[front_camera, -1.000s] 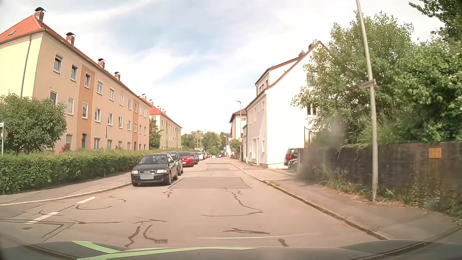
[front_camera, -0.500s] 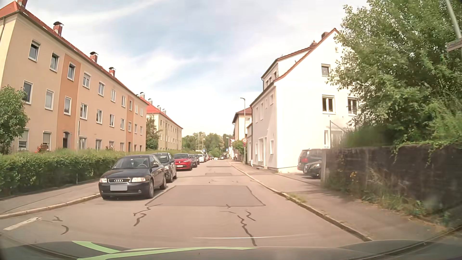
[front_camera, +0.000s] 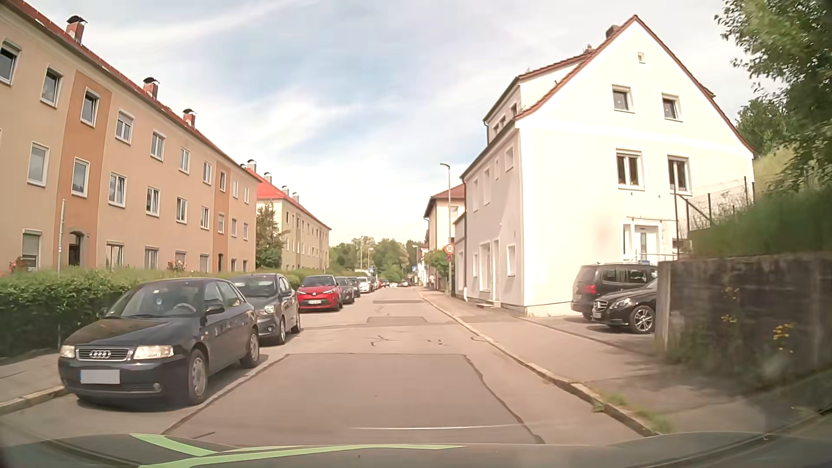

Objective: Follow the waypoints while adhering to traffic rules and regulations

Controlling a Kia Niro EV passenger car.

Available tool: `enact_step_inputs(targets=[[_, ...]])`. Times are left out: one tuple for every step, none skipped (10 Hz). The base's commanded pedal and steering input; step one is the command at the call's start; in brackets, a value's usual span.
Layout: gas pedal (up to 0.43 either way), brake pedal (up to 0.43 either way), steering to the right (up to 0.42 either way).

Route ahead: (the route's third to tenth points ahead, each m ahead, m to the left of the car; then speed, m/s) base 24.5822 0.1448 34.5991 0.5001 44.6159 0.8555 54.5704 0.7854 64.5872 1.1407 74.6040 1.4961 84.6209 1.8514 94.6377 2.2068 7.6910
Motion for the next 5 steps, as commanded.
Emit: enact_step_inputs(targets=[[0.047, 0.0, -0.014], [0.047, 0.0, -0.014], [0.047, 0.0, -0.013], [0.047, 0.0, -0.013], [0.047, 0.0, -0.012]])
